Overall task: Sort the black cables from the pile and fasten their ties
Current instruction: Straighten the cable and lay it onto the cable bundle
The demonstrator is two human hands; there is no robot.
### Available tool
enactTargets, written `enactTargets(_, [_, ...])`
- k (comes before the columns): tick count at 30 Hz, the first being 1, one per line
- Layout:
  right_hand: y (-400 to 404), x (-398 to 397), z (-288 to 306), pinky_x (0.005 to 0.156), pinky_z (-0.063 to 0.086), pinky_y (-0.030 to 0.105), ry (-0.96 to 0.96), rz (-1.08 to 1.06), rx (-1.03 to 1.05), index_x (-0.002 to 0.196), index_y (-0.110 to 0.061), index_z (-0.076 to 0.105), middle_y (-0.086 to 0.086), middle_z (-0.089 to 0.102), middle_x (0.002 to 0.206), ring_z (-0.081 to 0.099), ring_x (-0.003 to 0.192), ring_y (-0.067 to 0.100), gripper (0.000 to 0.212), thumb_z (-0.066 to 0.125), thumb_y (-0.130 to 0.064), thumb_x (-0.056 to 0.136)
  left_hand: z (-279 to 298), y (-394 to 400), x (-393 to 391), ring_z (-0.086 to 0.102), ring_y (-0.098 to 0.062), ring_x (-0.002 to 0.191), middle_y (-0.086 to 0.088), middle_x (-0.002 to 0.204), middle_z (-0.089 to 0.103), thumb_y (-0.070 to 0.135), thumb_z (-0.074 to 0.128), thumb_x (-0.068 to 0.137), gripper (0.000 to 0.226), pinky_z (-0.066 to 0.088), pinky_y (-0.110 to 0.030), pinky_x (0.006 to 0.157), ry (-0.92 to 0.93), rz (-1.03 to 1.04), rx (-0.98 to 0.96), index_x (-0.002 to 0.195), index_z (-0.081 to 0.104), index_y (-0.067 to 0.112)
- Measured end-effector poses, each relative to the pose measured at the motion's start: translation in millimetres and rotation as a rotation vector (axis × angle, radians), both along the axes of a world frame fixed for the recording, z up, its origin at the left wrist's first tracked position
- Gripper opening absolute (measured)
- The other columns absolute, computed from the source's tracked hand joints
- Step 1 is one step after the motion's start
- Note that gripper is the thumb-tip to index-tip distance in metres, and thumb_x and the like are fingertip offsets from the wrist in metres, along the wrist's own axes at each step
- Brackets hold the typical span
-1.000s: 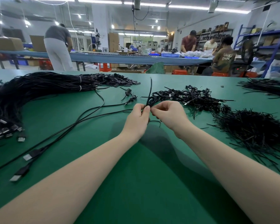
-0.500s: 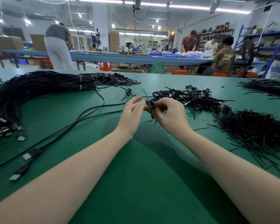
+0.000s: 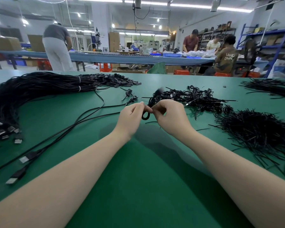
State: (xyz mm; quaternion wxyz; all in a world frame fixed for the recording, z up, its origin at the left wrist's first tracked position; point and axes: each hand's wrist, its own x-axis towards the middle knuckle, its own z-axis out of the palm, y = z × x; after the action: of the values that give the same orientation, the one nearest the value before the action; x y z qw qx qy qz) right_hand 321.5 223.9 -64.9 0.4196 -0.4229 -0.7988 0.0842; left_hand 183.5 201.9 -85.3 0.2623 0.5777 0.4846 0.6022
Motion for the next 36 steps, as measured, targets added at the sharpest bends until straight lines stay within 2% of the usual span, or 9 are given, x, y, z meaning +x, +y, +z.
enactTargets(5, [1.0, 3.9, 2.3, 0.082, 0.042, 0.033, -0.086, -0.027, 0.145, 0.084, -0.004, 0.069, 0.009, 0.065, 0.083, 0.055, 0.082, 0.023, 0.012, 0.059, -0.008, 0.089, 8.1, -4.1, 0.6, 0.070, -0.022, 0.069, -0.002, 0.078, 0.070, 0.022, 0.043, 0.096, 0.033, 0.049, -0.021, 0.055, -0.245, -0.124, -0.155, 0.085, 0.074, 0.019])
enactTargets(10, [0.7, 13.6, -3.6, 0.078, 0.046, 0.042, -0.268, -0.075, 0.342, 0.085, 0.005, 0.066, 0.020, 0.063, 0.084, 0.057, 0.083, 0.038, 0.011, 0.056, 0.005, 0.082, 7.9, -5.1, 5.6, 0.072, -0.014, 0.084, 0.000, 0.092, 0.075, 0.018, 0.042, 0.094, 0.028, 0.050, -0.018, 0.061, -0.481, -0.369, -0.348, 0.106, 0.067, 0.020])
enactTargets(12, [1.2, 14.8, -5.8, 0.079, 0.047, 0.042, -0.170, -0.075, 0.312, 0.087, 0.003, 0.068, 0.018, 0.064, 0.084, 0.057, 0.083, 0.037, 0.014, 0.055, 0.006, 0.082, 7.2, -4.7, 5.5, 0.071, -0.009, 0.084, 0.003, 0.095, 0.075, 0.013, 0.046, 0.097, 0.024, 0.048, -0.018, 0.063, -0.441, -0.381, -0.324, 0.110, 0.065, 0.022])
enactTargets(15, [1.5, 11.2, -8.4, 0.074, 0.046, 0.037, -0.051, -0.026, 0.251, 0.090, -0.001, 0.071, 0.015, 0.065, 0.084, 0.058, 0.083, 0.034, 0.014, 0.059, 0.002, 0.086, 1.5, -2.8, 3.7, 0.060, 0.000, 0.068, 0.010, 0.087, 0.071, 0.009, 0.062, 0.092, 0.022, 0.045, -0.015, 0.066, -0.147, -0.209, -0.154, 0.108, 0.068, 0.023])
enactTargets(18, [3.5, 6.1, -8.7, 0.076, 0.046, 0.035, -0.048, 0.003, 0.233, 0.095, -0.001, 0.072, 0.014, 0.066, 0.087, 0.058, 0.085, 0.032, 0.015, 0.059, 0.000, 0.089, 0.9, 0.2, -1.2, 0.059, 0.000, 0.075, -0.006, 0.100, 0.066, 0.012, 0.066, 0.090, 0.013, 0.044, -0.012, 0.075, -0.011, -0.045, -0.027, 0.102, 0.070, 0.013])
enactTargets(20, [3.9, 2.2, -8.8, 0.078, 0.045, 0.034, -0.048, -0.009, 0.232, 0.097, -0.003, 0.072, 0.013, 0.067, 0.090, 0.059, 0.088, 0.031, 0.017, 0.057, -0.003, 0.090, 3.1, 1.4, -3.6, 0.061, -0.003, 0.075, -0.006, 0.092, 0.069, 0.018, 0.064, 0.092, 0.007, 0.047, -0.017, 0.076, 0.011, -0.003, -0.011, 0.094, 0.069, 0.013])
enactTargets(25, [-6.8, -3.3, -2.4, 0.074, 0.051, 0.041, -0.046, -0.007, 0.390, 0.089, 0.002, 0.071, 0.015, 0.068, 0.083, 0.062, 0.080, 0.035, 0.011, 0.060, 0.001, 0.087, 7.8, 3.0, -1.0, 0.065, -0.008, 0.055, -0.002, 0.075, 0.066, 0.028, 0.066, 0.091, 0.033, 0.053, -0.023, 0.055, -0.346, -0.020, -0.136, 0.113, 0.043, 0.020])
enactTargets(28, [-10.1, -1.5, -1.8, 0.069, 0.052, 0.043, -0.114, 0.000, 0.522, 0.083, 0.004, 0.069, 0.018, 0.065, 0.076, 0.062, 0.072, 0.037, 0.009, 0.060, 0.005, 0.081, 11.6, 1.7, 0.7, 0.054, -0.010, 0.042, 0.002, 0.056, 0.061, 0.015, 0.059, 0.094, 0.020, 0.049, -0.021, 0.045, -0.581, -0.137, -0.229, 0.104, 0.044, 0.024])
enactTargets(36, [-1.6, 1.3, -8.9, 0.073, 0.049, 0.039, 0.007, -0.013, 0.423, 0.088, 0.001, 0.071, 0.014, 0.068, 0.079, 0.061, 0.078, 0.035, 0.010, 0.062, -0.001, 0.086, 4.4, 1.8, -2.6, 0.063, -0.008, 0.076, 0.005, 0.084, 0.073, -0.003, 0.055, 0.090, 0.036, 0.048, -0.017, 0.068, -0.311, -0.245, -0.171, 0.103, 0.068, 0.028])
